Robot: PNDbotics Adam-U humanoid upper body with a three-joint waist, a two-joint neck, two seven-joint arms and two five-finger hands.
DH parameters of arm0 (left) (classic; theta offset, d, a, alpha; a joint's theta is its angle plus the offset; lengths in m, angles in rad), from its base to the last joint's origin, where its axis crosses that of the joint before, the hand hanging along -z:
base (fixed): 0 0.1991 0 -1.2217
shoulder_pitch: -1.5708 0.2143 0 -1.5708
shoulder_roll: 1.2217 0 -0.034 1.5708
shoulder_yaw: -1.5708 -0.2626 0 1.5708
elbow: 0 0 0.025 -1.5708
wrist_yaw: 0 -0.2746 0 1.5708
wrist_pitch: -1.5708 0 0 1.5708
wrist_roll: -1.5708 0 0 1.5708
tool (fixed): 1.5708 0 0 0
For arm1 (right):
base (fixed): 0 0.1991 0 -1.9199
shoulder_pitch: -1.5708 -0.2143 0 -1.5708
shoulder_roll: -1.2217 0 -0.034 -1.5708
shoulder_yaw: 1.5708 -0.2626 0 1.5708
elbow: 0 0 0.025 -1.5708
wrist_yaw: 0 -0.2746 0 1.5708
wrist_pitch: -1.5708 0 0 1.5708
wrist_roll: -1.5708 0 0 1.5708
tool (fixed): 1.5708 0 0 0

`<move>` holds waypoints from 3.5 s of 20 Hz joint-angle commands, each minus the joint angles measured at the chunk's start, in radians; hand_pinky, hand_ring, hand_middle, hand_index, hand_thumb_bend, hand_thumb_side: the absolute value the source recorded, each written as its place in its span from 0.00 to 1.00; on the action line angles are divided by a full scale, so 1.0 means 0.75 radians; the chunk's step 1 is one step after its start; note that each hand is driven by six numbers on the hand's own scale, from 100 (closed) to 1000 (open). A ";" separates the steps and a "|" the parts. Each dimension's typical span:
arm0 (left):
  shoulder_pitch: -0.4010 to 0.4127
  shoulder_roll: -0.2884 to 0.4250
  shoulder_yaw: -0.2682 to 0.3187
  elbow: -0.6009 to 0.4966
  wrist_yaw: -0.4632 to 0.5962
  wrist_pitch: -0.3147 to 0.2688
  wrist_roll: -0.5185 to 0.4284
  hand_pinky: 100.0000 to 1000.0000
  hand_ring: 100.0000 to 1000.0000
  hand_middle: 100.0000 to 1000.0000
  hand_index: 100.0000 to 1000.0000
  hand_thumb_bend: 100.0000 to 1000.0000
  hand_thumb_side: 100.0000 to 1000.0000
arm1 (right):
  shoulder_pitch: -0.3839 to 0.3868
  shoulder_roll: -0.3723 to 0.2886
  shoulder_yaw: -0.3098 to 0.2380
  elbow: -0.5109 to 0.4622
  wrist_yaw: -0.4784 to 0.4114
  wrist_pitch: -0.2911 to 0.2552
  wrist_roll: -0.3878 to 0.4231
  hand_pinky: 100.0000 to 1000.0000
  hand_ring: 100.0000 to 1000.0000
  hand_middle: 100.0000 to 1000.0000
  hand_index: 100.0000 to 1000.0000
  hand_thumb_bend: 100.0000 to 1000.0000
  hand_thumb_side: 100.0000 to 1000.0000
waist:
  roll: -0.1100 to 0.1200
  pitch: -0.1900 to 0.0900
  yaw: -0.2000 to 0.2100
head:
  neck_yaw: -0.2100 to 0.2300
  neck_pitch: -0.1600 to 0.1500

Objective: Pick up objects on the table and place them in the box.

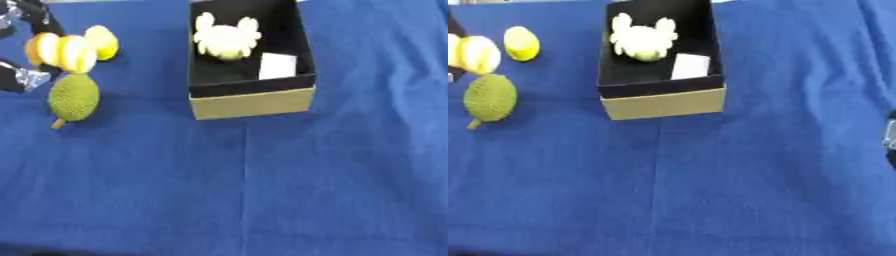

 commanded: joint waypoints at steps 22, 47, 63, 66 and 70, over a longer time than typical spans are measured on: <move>-0.653 -0.491 -0.137 0.514 -0.092 -0.088 -0.093 0.73 0.56 0.49 0.67 0.00 0.00 | -0.169 -0.070 0.018 -0.020 -0.162 -0.050 0.128 0.72 0.75 0.69 0.76 0.00 0.13 | 0.040 0.017 -0.162 | 0.130 -0.076; -0.608 -0.559 -0.132 0.651 0.016 -0.175 -0.247 0.84 0.76 0.78 0.90 0.16 0.49 | -0.202 -0.028 0.005 -0.020 -0.232 -0.042 0.152 0.71 0.75 0.69 0.76 0.00 0.22 | 0.023 0.009 -0.137 | 0.095 -0.032; -0.542 -0.474 -0.112 0.561 0.046 -0.155 -0.191 0.82 0.73 0.71 0.85 0.26 0.34 | -0.173 0.001 -0.007 -0.020 -0.254 -0.021 0.139 0.71 0.75 0.69 0.76 0.00 0.29 | 0.022 -0.008 -0.097 | 0.068 0.005; -0.416 -0.341 -0.114 0.446 0.041 -0.135 -0.148 0.82 0.74 0.72 0.84 0.32 0.33 | -0.143 0.003 -0.020 -0.020 -0.240 -0.007 0.117 0.71 0.75 0.69 0.76 0.00 0.30 | 0.028 -0.018 -0.054 | 0.033 0.022; -0.185 -0.154 -0.105 0.268 0.036 -0.087 -0.102 0.82 0.75 0.73 0.85 0.40 0.34 | -0.131 0.006 -0.025 -0.020 -0.231 0.002 0.099 0.71 0.75 0.69 0.76 0.00 0.30 | 0.024 -0.027 -0.017 | 0.003 0.032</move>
